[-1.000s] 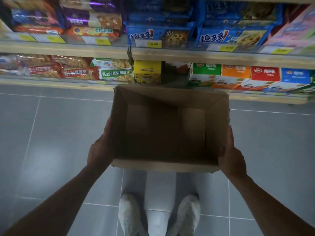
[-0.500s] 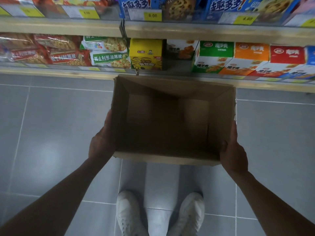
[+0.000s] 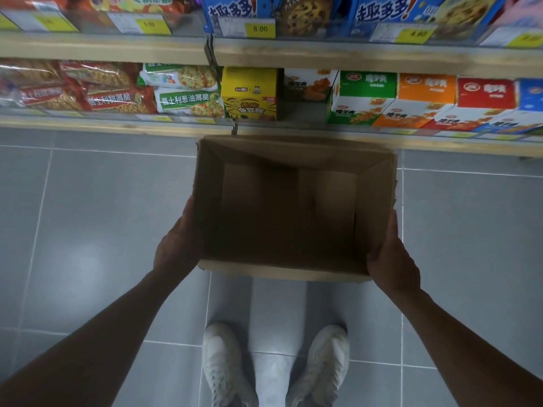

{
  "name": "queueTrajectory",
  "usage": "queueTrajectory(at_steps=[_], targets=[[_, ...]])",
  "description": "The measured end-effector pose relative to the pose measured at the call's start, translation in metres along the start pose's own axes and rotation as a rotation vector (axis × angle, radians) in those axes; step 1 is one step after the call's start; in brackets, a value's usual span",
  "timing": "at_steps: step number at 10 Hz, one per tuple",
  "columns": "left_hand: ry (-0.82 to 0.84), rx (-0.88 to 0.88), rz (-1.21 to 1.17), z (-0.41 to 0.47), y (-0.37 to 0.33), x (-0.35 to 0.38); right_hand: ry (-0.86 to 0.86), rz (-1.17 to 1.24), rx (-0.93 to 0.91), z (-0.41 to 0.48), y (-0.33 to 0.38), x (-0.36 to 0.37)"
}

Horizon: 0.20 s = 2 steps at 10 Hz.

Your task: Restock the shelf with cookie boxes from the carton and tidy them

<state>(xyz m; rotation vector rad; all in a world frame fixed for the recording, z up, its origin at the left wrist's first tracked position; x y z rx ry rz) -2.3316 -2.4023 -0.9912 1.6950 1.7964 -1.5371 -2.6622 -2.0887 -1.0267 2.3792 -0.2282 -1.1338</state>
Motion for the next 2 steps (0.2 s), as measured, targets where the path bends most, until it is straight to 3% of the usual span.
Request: queueTrajectory(at_steps=[1,2], targets=[[0.058,-0.038,0.101,-0.017,-0.026,-0.025,0.048,-0.293,-0.051,-0.017,0.034,-0.018],[0.023,0.031,0.151,-0.034,-0.057,-0.054,0.092,-0.595,-0.085,-0.040,0.070,-0.046]])
Point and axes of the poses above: each hand's wrist, its own z-axis towards the middle knuckle, its own x-axis out of the palm, y = z × x, the point moved 8 cm from there along z, towards the middle knuckle, and after that the axes turned 3 degrees about -z, right-handed, at the moved point
